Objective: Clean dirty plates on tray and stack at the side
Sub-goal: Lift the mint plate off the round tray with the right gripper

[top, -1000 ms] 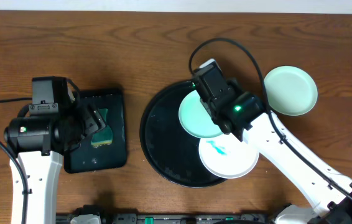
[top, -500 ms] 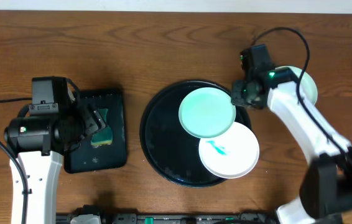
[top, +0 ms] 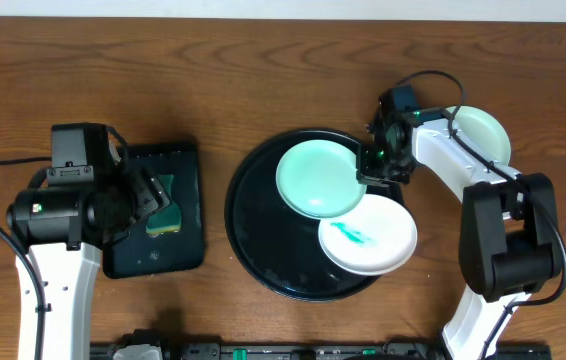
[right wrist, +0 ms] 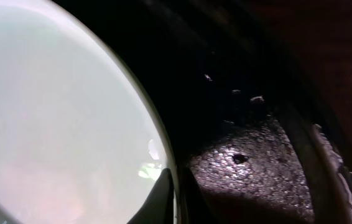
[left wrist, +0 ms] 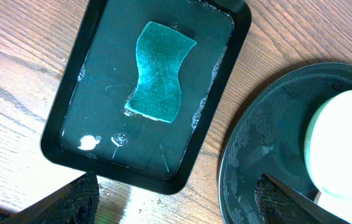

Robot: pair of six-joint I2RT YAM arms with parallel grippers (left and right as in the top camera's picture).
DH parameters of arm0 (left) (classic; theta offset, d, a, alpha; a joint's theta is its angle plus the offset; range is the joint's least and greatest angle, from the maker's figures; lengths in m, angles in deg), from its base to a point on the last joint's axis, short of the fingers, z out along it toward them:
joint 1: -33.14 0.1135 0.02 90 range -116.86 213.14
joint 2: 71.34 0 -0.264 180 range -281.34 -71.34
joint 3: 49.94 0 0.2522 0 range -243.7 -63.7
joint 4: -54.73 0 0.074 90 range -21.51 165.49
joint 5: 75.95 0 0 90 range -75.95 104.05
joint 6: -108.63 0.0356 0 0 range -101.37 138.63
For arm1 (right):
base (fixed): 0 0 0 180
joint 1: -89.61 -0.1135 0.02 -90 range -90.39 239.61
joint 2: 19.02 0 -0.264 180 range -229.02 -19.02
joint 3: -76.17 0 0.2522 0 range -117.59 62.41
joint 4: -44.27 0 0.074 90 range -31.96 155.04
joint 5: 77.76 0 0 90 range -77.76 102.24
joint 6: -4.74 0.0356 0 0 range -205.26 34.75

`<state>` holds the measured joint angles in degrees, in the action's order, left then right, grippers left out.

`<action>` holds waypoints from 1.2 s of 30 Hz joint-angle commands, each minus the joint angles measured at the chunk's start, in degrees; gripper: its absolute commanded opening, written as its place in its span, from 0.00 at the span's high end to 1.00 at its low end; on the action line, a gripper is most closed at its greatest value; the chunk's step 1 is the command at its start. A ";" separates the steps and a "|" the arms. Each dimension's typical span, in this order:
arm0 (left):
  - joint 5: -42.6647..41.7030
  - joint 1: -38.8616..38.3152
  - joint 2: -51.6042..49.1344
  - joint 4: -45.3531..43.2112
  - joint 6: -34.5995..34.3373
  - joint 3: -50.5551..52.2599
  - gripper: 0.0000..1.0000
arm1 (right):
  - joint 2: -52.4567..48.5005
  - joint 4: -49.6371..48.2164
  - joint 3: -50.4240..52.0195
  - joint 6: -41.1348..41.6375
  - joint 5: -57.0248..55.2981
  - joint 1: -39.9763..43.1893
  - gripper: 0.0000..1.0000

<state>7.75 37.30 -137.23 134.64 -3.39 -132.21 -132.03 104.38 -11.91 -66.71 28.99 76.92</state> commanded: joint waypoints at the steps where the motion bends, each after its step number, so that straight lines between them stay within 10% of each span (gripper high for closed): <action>1: -0.52 -0.11 0.04 0.22 0.59 0.00 0.19 | -0.90 -0.90 -0.63 -0.61 0.20 -0.22 0.99; 20: -0.55 -0.11 0.04 0.26 0.57 0.00 0.19 | 16.15 -6.69 -0.68 -5.97 -11.06 -3.58 0.99; 36: -0.52 -0.11 0.04 0.24 0.59 0.00 0.19 | 31.74 -8.17 -0.68 -31.93 -36.04 -11.85 0.99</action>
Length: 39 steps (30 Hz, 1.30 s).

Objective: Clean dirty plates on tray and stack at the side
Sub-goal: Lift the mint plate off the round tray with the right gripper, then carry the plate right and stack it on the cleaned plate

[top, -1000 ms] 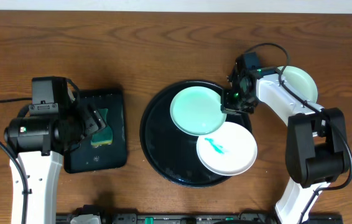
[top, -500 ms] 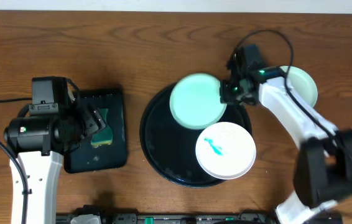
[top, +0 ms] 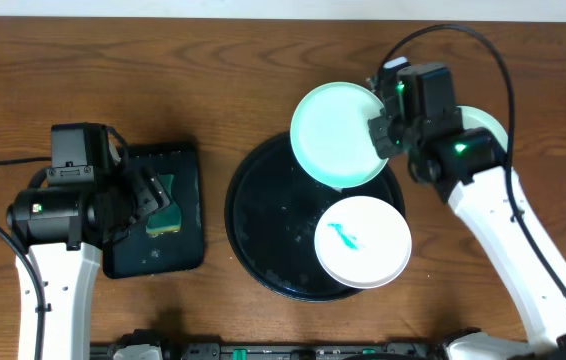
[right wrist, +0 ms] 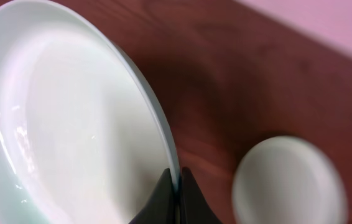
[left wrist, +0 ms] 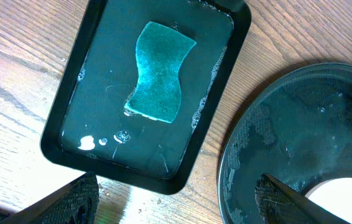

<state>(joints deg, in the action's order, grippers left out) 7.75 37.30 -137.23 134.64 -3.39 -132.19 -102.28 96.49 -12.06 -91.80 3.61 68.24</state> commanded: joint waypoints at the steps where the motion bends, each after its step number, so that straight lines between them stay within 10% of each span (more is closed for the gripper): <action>1: -0.55 -0.11 0.04 0.24 0.59 -0.02 0.19 | 1.99 -0.31 -0.52 -8.72 -13.97 -4.63 0.99; 18: -0.52 -0.11 0.04 0.24 0.59 -0.02 0.19 | 0.85 -9.55 -0.52 -37.18 -63.36 -28.57 0.99; 39: -0.50 -0.11 0.04 0.22 1.46 -0.02 0.19 | 0.85 -15.13 -0.52 -48.37 -67.45 -36.72 0.99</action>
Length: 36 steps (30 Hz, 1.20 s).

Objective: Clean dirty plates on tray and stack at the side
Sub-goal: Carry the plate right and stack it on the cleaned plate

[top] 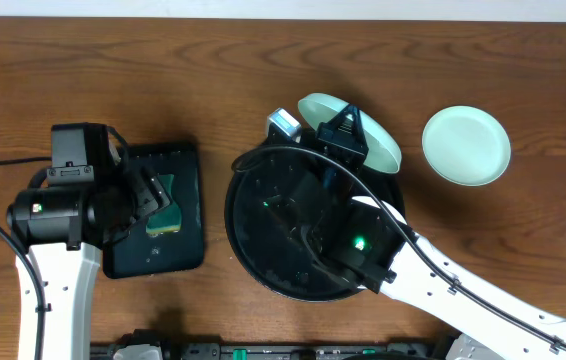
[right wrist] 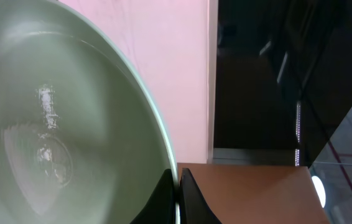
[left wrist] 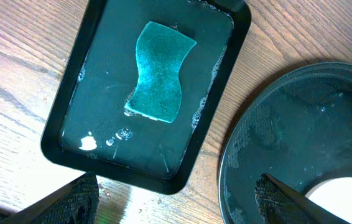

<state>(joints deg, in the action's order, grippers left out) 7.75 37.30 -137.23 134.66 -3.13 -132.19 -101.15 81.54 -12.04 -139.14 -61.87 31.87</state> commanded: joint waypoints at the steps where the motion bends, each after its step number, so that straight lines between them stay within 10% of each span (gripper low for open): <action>1: -0.52 -0.11 0.04 0.20 1.20 -0.02 0.19 | -0.28 -0.15 -0.55 -1.03 -1.97 -0.35 0.99; 24: -0.52 -0.11 0.04 0.22 1.18 -0.02 0.19 | -0.66 0.20 -0.55 3.41 1.25 -0.11 0.99; 36: -0.52 -0.11 0.04 0.26 1.20 -0.02 0.19 | -7.96 14.53 -0.42 61.94 65.02 21.44 0.99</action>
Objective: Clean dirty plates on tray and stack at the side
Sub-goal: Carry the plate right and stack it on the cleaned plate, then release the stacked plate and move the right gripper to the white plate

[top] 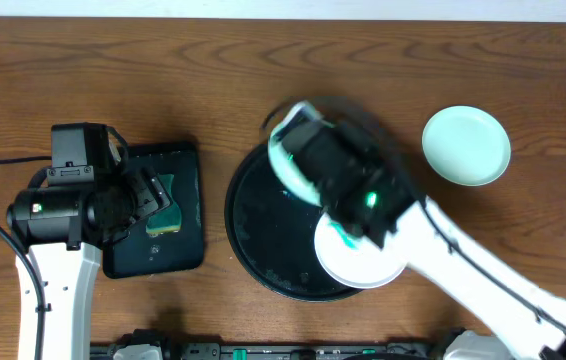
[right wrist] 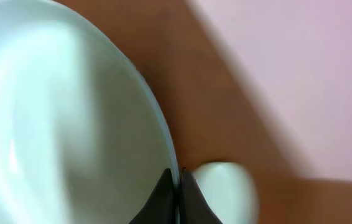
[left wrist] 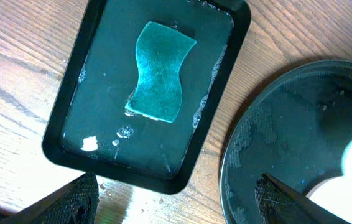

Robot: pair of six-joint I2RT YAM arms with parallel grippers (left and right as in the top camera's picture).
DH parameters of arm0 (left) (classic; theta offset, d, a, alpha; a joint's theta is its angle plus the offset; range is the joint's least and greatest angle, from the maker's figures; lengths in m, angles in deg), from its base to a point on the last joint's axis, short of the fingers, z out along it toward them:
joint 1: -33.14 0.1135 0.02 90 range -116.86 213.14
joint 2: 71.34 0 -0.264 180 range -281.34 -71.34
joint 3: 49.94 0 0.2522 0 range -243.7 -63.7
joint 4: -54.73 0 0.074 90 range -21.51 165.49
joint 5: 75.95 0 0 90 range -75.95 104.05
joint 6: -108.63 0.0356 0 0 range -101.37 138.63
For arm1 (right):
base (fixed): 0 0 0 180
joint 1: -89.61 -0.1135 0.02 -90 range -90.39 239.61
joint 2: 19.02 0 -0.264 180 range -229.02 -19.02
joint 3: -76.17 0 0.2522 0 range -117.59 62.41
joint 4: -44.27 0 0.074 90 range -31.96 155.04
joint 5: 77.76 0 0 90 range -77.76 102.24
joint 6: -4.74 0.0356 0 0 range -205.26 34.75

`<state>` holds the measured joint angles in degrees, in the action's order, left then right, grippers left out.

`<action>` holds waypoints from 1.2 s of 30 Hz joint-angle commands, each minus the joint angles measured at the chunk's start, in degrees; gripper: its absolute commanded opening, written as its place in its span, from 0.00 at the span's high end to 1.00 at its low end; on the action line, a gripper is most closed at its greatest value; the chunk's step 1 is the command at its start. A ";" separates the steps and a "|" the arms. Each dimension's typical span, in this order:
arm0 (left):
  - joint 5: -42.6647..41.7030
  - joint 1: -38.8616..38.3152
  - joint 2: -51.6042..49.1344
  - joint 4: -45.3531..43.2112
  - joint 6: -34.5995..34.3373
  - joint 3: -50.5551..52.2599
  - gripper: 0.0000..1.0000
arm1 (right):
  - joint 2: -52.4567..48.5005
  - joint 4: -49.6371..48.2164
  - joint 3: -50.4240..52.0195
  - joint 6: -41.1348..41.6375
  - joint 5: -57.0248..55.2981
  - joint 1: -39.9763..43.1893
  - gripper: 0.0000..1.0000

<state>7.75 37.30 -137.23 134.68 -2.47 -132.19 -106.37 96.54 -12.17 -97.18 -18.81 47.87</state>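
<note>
My right gripper is shut on the rim of a pale mint plate, held in the air. From overhead the arm is blurred and the plate's edge shows over the back left of the round black tray. A white plate with a teal smear lies in that tray, partly under the arm. A second mint plate rests on the table at the right. My left gripper hangs open above the green sponge lying in the wet rectangular tray.
The rectangular tray stands just left of the round tray, with a strip of bare wood between them. A black cable runs off the left edge.
The right arm has moved with the mint plate: it was tilted at the round tray's back edge, and now sits blurred over the tray's back left. The left arm is unchanged.
My right gripper first pinched the mint plate's rim while it lay in the round tray, overlapping the white plate. Then the plate was lifted over the tray's far edge, then tilted high up. It is still gripped, above the tray. The left gripper stayed open over the sponge.
</note>
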 commanded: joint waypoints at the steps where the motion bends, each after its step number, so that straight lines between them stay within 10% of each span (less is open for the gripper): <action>1: -0.52 -0.11 0.04 0.24 0.52 -0.02 0.19 | -3.91 -1.27 -0.28 21.49 26.32 7.98 0.99; 9: -0.52 -0.11 0.04 0.63 0.55 -0.02 0.19 | -8.31 -7.80 -0.31 33.92 52.76 32.44 0.99; 20: -0.52 -0.11 0.04 0.61 0.52 -0.02 0.19 | -12.85 -2.05 -0.28 35.80 54.90 61.11 0.99; 36: -0.52 -0.11 0.04 0.61 0.52 -0.02 0.19 | -20.98 -0.37 -0.31 35.45 47.65 69.09 0.99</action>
<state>7.75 37.30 -137.23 135.12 -2.47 -132.19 -127.07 96.21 -12.06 -62.21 30.83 116.50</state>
